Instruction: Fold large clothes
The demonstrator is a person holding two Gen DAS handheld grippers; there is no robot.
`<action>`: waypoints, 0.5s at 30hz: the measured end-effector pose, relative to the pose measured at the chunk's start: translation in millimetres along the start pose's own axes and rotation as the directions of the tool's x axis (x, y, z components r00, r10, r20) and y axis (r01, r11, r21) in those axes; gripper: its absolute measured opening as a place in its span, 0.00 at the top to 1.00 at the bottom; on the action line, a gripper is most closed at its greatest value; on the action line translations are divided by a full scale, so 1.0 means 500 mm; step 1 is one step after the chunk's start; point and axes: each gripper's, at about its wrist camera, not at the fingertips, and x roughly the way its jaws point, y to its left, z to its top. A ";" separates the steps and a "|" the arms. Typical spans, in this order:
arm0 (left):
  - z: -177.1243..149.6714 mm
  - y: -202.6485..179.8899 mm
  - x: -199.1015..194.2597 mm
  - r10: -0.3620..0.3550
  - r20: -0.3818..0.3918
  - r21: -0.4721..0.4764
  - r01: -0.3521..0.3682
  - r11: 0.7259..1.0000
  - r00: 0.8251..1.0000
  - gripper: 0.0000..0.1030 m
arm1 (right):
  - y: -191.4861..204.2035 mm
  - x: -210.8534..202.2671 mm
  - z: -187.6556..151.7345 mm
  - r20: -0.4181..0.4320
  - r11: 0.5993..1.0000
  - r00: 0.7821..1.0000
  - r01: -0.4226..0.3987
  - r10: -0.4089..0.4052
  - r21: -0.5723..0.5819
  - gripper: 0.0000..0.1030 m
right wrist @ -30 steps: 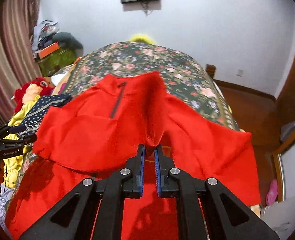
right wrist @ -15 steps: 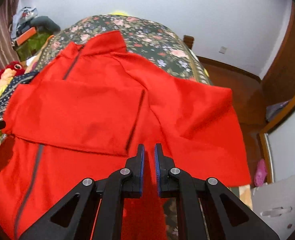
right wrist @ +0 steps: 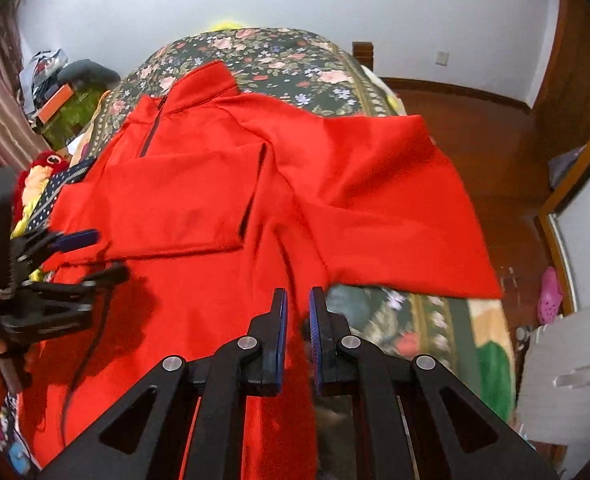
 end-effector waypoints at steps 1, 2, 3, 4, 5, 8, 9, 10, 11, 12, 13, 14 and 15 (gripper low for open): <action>0.010 -0.019 0.015 0.001 -0.010 0.022 0.000 1.000 1.000 0.32 | -0.004 -0.006 -0.005 0.001 1.000 1.000 0.003 -0.003 -0.004 0.93; 0.020 -0.039 0.031 0.000 -0.022 0.040 0.000 0.999 1.000 0.32 | -0.009 -0.013 -0.015 0.003 1.000 1.000 0.007 -0.007 -0.010 0.93; 0.031 -0.054 0.047 -0.001 -0.034 0.048 0.003 0.999 0.999 0.32 | -0.014 -0.018 -0.020 0.004 1.000 1.000 0.010 -0.010 -0.016 0.93; 0.042 -0.068 0.059 -0.006 -0.034 0.048 0.007 0.999 0.999 0.32 | -0.019 -0.022 -0.026 0.005 1.000 1.000 0.013 -0.012 -0.021 0.93; 0.052 -0.078 0.064 -0.003 -0.025 0.052 0.004 0.999 1.000 0.32 | -0.024 -0.025 -0.033 0.006 1.000 1.000 0.016 -0.015 -0.027 0.93; 0.087 -0.110 0.078 -0.013 -0.004 0.074 0.013 0.997 1.000 0.32 | -0.045 -0.029 -0.051 -0.002 0.999 1.000 0.024 -0.024 -0.029 0.93; 0.094 -0.116 0.082 -0.014 0.002 0.075 0.014 0.997 1.000 0.32 | -0.052 -0.028 -0.056 -0.004 0.999 1.000 0.030 -0.030 -0.027 0.93; 0.105 -0.125 0.088 -0.015 0.011 0.080 0.014 0.997 1.000 0.32 | -0.057 -0.026 -0.057 -0.006 0.999 0.999 0.036 -0.036 -0.025 0.93; 0.111 -0.129 0.090 -0.012 0.020 0.084 0.010 0.996 1.000 0.32 | -0.063 -0.025 -0.060 -0.007 0.999 0.999 0.044 -0.044 -0.023 0.93; 0.116 -0.134 0.090 -0.009 0.034 0.087 0.006 0.996 0.999 0.35 | -0.071 -0.023 -0.065 -0.009 0.999 0.999 0.051 -0.051 -0.019 0.93; 0.121 -0.137 0.090 -0.011 0.050 0.090 0.007 0.996 0.999 0.40 | -0.078 -0.021 -0.068 -0.012 0.999 0.999 0.053 -0.053 -0.014 0.93; 0.128 -0.139 0.090 -0.017 0.063 0.093 0.011 0.996 0.998 0.53 | -0.085 -0.019 -0.071 -0.015 0.999 0.999 0.051 -0.051 -0.008 0.93; 0.134 -0.138 0.090 -0.014 0.073 0.091 0.007 0.996 0.997 0.67 | -0.093 -0.016 -0.075 -0.019 0.999 0.999 0.049 -0.049 0.001 0.93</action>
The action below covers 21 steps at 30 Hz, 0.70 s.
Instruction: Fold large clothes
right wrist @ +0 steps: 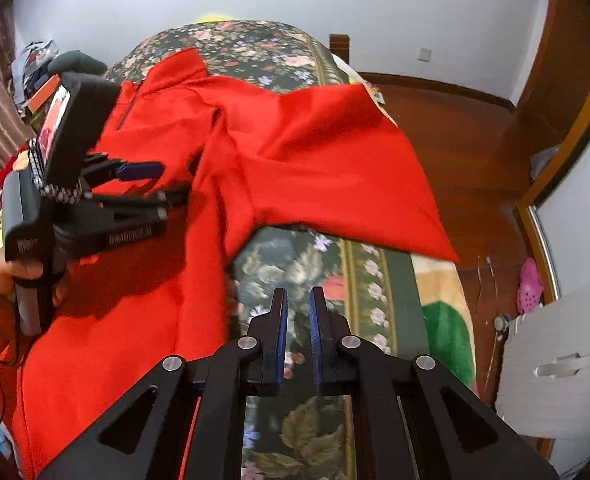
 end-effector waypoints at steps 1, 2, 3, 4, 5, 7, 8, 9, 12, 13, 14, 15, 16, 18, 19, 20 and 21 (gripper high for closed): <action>0.005 0.003 0.001 0.015 0.008 -0.004 -0.015 1.000 1.000 0.73 | -0.005 0.002 -0.002 -0.002 1.000 1.000 0.000 0.000 0.006 0.93; 0.010 0.003 0.001 0.032 0.013 -0.008 -0.032 0.999 0.999 0.82 | -0.012 0.003 -0.004 -0.003 1.000 1.000 0.000 0.000 0.014 0.93; 0.014 0.009 0.000 0.039 0.019 -0.022 -0.039 0.999 0.999 0.91 | -0.021 0.005 -0.007 -0.005 1.000 1.000 -0.001 0.001 0.023 0.93; 0.018 0.020 -0.002 0.035 0.022 -0.041 -0.034 0.999 0.999 0.92 | -0.027 0.006 -0.007 -0.005 1.000 1.000 -0.002 0.002 0.028 0.93; 0.025 0.030 -0.005 0.021 0.024 -0.057 -0.020 0.998 0.999 0.93 | -0.033 0.009 -0.008 -0.008 0.999 1.000 0.000 0.000 0.035 0.93; 0.036 0.045 -0.020 0.010 0.031 -0.074 -0.008 0.997 0.999 0.95 | -0.042 0.013 -0.005 -0.012 0.999 1.000 0.005 -0.004 0.037 0.93; 0.042 0.048 -0.031 0.002 0.045 -0.081 0.002 0.997 0.999 0.95 | -0.045 0.013 -0.002 -0.006 0.999 1.000 0.011 -0.011 0.033 0.93; 0.050 0.052 -0.046 -0.021 0.067 -0.093 0.027 0.995 0.997 0.95 | -0.049 0.012 0.002 0.008 0.999 1.000 0.021 -0.021 0.031 0.93; 0.065 0.050 -0.066 -0.127 0.087 -0.132 0.138 0.982 0.988 0.95 | -0.058 0.012 0.020 0.036 0.999 0.999 0.013 -0.015 0.052 0.93; 0.070 0.045 -0.061 -0.141 0.077 -0.138 0.150 0.979 0.987 0.95 | -0.063 0.013 0.030 0.042 0.998 0.999 -0.004 0.002 0.066 0.93; 0.070 0.039 -0.053 -0.143 0.059 -0.145 0.150 0.978 0.988 0.95 | -0.072 0.016 0.044 0.049 0.995 0.998 -0.036 0.031 0.094 0.93; 0.068 0.034 -0.040 -0.141 0.034 -0.148 0.145 0.978 0.989 0.95 | -0.077 0.020 0.056 0.054 0.992 0.997 -0.057 0.051 0.113 0.93; 0.064 0.029 -0.023 -0.152 -0.001 -0.153 0.150 0.977 0.988 0.94 | -0.080 0.026 0.069 0.054 0.988 0.996 -0.076 0.069 0.133 0.93; 0.056 0.021 -0.002 -0.173 -0.036 -0.167 0.165 0.972 0.984 0.90 | -0.082 0.048 0.101 0.043 0.982 0.995 -0.097 0.091 0.163 0.93; 0.050 0.019 0.005 -0.179 -0.053 -0.178 0.167 0.970 0.983 0.86 | -0.077 0.058 0.113 0.038 0.981 0.995 -0.101 0.096 0.163 0.93; 0.045 0.015 0.004 -0.181 -0.052 -0.182 0.169 0.969 0.982 0.81 | -0.071 0.072 0.126 0.029 0.982 0.995 -0.101 0.097 0.157 0.93; 0.040 0.013 -0.002 -0.178 -0.049 -0.178 0.167 0.970 0.983 0.78 | -0.064 0.090 0.139 0.014 0.986 0.996 -0.085 0.084 0.144 0.93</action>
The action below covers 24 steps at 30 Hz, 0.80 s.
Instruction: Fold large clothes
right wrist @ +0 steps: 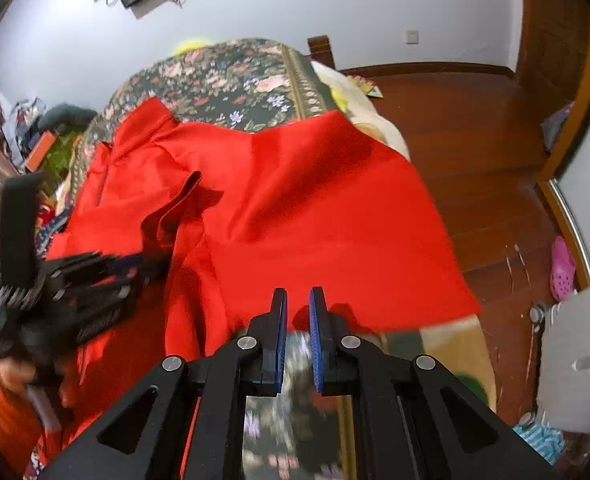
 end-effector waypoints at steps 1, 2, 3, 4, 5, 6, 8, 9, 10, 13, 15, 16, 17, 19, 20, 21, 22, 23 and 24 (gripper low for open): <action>-0.002 -0.001 -0.004 0.000 -0.002 0.006 0.000 1.000 1.000 0.73 | 0.006 0.017 0.008 -0.013 1.000 1.000 0.021 -0.021 -0.016 0.93; -0.004 -0.001 -0.012 -0.002 -0.010 0.013 0.002 1.000 1.000 0.60 | 0.011 0.038 0.014 -0.034 0.998 0.998 0.047 -0.048 -0.035 0.93; -0.006 0.002 -0.018 -0.006 -0.011 0.015 0.006 1.000 1.000 0.51 | 0.014 0.069 0.017 -0.069 0.995 0.994 0.077 -0.081 -0.058 0.93; -0.010 0.007 -0.031 -0.014 0.002 0.016 0.014 1.000 1.000 0.50 | 0.013 0.083 0.017 -0.079 0.994 0.993 0.087 -0.093 -0.067 0.93; -0.012 0.012 -0.041 -0.020 0.012 0.018 0.020 1.000 1.000 0.50 | 0.012 0.092 0.015 -0.071 0.993 0.993 0.088 -0.093 -0.077 0.93; -0.016 0.020 -0.054 -0.022 0.023 0.024 0.021 0.999 0.999 0.48 | 0.010 0.091 0.015 -0.063 0.993 0.994 0.086 -0.092 -0.081 0.93; -0.018 0.032 -0.071 0.003 0.045 0.033 -0.005 0.999 0.999 0.45 | 0.003 0.085 0.011 -0.057 0.989 0.991 0.119 -0.124 -0.087 0.93; -0.020 0.042 -0.077 0.029 0.059 0.036 -0.031 0.999 0.998 0.42 | -0.003 0.085 0.009 -0.050 0.979 0.981 0.181 -0.186 -0.092 0.93; -0.022 0.054 -0.084 0.065 0.072 0.036 -0.067 0.997 0.995 0.42 | -0.009 0.087 0.006 -0.044 0.961 0.964 0.255 -0.261 -0.104 0.90; -0.024 0.092 -0.083 0.121 0.077 0.004 -0.122 0.993 0.990 0.40 | -0.039 0.086 -0.001 -0.022 0.911 0.914 0.401 -0.405 -0.097 0.24; -0.028 0.116 -0.069 0.129 0.057 -0.030 -0.128 0.991 0.990 0.38 | -0.069 0.080 -0.005 -0.011 0.891 0.892 0.450 -0.452 -0.063 0.04; -0.030 0.126 -0.056 0.128 0.038 -0.040 -0.126 0.991 0.991 0.38 | -0.084 0.078 -0.009 -0.030 0.910 0.910 0.412 -0.414 -0.039 0.04; -0.037 0.135 -0.033 0.129 0.004 -0.041 -0.128 0.991 0.992 0.38 | -0.104 0.075 -0.012 -0.054 0.933 0.931 0.361 -0.360 0.003 0.04; -0.051 0.133 -0.017 0.159 0.018 -0.008 -0.159 0.987 0.987 0.31 | -0.142 0.068 -0.017 -0.089 0.960 0.963 0.261 -0.253 0.097 0.04; -0.059 0.124 -0.016 0.195 0.050 0.017 -0.196 0.981 0.980 0.17 | -0.158 0.066 -0.023 -0.101 0.967 0.974 0.214 -0.201 0.136 0.04; -0.065 0.117 -0.011 0.223 0.057 0.034 -0.225 0.974 0.973 0.08 | -0.177 0.060 -0.029 -0.107 0.970 0.985 0.154 -0.136 0.186 0.04; -0.068 0.111 -0.005 0.233 0.061 0.043 -0.236 0.971 0.971 0.08 | -0.180 0.057 -0.037 -0.104 0.969 0.989 0.126 -0.105 0.212 0.04; -0.070 0.106 -0.004 0.234 0.067 0.051 -0.237 0.970 0.970 0.08 | -0.194 0.049 -0.043 -0.094 0.962 0.994 0.079 -0.056 0.260 0.04; -0.069 0.103 -0.004 0.228 0.068 0.058 -0.232 0.971 0.971 0.08 | -0.201 0.043 -0.048 -0.085 0.956 0.996 0.050 -0.027 0.289 0.04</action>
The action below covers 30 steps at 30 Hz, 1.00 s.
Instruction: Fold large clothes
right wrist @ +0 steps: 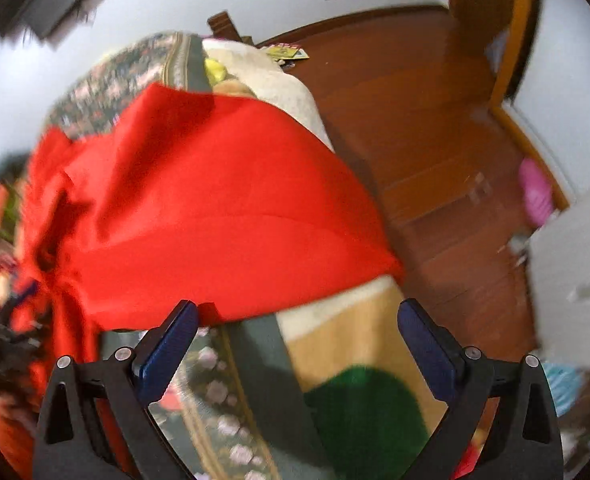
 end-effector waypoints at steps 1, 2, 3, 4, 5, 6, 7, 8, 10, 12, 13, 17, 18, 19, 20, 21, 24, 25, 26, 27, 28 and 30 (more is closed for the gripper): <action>0.000 0.000 0.001 -0.005 -0.002 0.000 0.005 1.000 1.000 0.08 | -0.010 -0.006 0.000 -0.001 0.999 0.999 -0.043 0.043 0.033 0.04; 0.004 -0.001 0.003 -0.014 -0.007 -0.003 0.014 1.000 1.000 0.08 | -0.020 -0.010 -0.003 -0.001 0.995 0.996 -0.084 0.084 0.063 0.04; 0.007 -0.002 0.005 -0.020 -0.009 -0.005 0.020 1.000 1.000 0.08 | -0.026 -0.013 -0.005 -0.003 0.989 0.993 -0.117 0.117 0.087 0.04; 0.009 -0.004 0.005 -0.029 -0.010 -0.004 0.029 1.000 1.000 0.08 | -0.032 -0.011 -0.004 -0.004 0.982 0.988 -0.151 0.152 0.111 0.04; 0.013 -0.009 0.006 -0.039 -0.009 -0.003 0.039 0.999 0.999 0.08 | -0.035 -0.010 -0.003 -0.006 0.973 0.982 -0.187 0.190 0.133 0.04; 0.019 -0.016 0.007 -0.053 -0.007 0.000 0.053 0.999 0.999 0.08 | -0.032 -0.004 0.000 -0.014 0.962 0.973 -0.225 0.229 0.152 0.04; 0.027 -0.026 0.010 -0.067 0.000 0.003 0.067 0.998 0.998 0.08 | -0.028 0.001 0.005 -0.021 0.953 0.966 -0.252 0.259 0.167 0.04; 0.032 -0.036 0.011 -0.073 0.003 0.011 0.073 0.997 0.997 0.08 | -0.026 0.009 0.008 -0.027 0.942 0.957 -0.280 0.290 0.183 0.04; 0.042 -0.055 0.010 -0.074 0.012 0.040 0.074 0.996 0.997 0.08 | -0.024 0.034 0.009 -0.041 0.922 0.942 -0.315 0.332 0.224 0.04; 0.051 -0.063 0.011 -0.085 0.021 0.041 0.084 0.996 0.996 0.08 | -0.026 0.058 0.014 -0.037 0.916 0.945 -0.304 0.325 0.262 0.04; 0.057 -0.064 0.014 -0.095 0.022 0.036 0.094 0.995 0.995 0.08 | -0.026 0.066 0.018 -0.032 0.914 0.946 -0.302 0.322 0.271 0.04; 0.076 -0.042 0.022 -0.159 0.040 -0.050 0.161 0.986 0.986 0.08 | -0.031 0.085 0.044 0.002 0.907 0.953 -0.287 0.302 0.309 0.04; 0.079 -0.036 0.023 -0.173 0.045 -0.073 0.175 0.982 0.984 0.08 | -0.035 0.088 0.053 0.010 0.905 0.955 -0.285 0.297 0.315 0.05; 0.086 -0.031 0.025 -0.173 0.049 -0.089 0.177 0.980 0.984 0.08 | -0.036 0.090 0.061 0.023 0.905 0.958 -0.278 0.286 0.321 0.06; 0.090 -0.031 0.027 -0.158 0.050 -0.088 0.161 0.983 0.986 0.08 | -0.036 0.090 0.066 0.035 0.906 0.961 -0.269 0.273 0.326 0.08; 0.094 -0.032 0.029 -0.118 0.051 -0.080 0.122 0.989 0.992 0.08 | -0.036 0.092 0.071 0.041 0.908 0.965 -0.258 0.259 0.331 0.12; 0.102 -0.024 0.036 -0.044 0.055 -0.056 0.047 0.997 0.998 0.07 | -0.027 0.086 0.085 0.078 0.925 0.981 -0.191 0.175 0.328 0.40; 0.103 -0.021 0.033 -0.018 0.057 -0.043 0.020 0.999 0.998 0.07 | -0.030 0.083 0.086 0.088 0.928 0.985 -0.170 0.149 0.331 0.55; 0.101 -0.019 0.030 0.009 0.060 -0.036 -0.006 0.999 0.998 0.07 | -0.032 0.076 0.086 0.104 0.926 0.986 -0.160 0.132 0.341 0.62; 0.098 -0.014 0.025 0.033 0.065 -0.027 -0.031 0.999 0.997 0.07 | -0.035 0.068 0.086 0.119 0.921 0.984 -0.169 0.135 0.351 0.75; 0.094 -0.009 0.016 0.038 0.069 -0.021 -0.037 0.999 0.997 0.07 | -0.038 0.063 0.086 0.125 0.917 0.982 -0.180 0.145 0.357 0.82; 0.080 0.009 -0.006 0.018 0.077 -0.023 -0.016 1.000 0.997 0.07 | -0.041 0.041 0.089 0.151 0.904 0.973 -0.216 0.171 0.368 0.86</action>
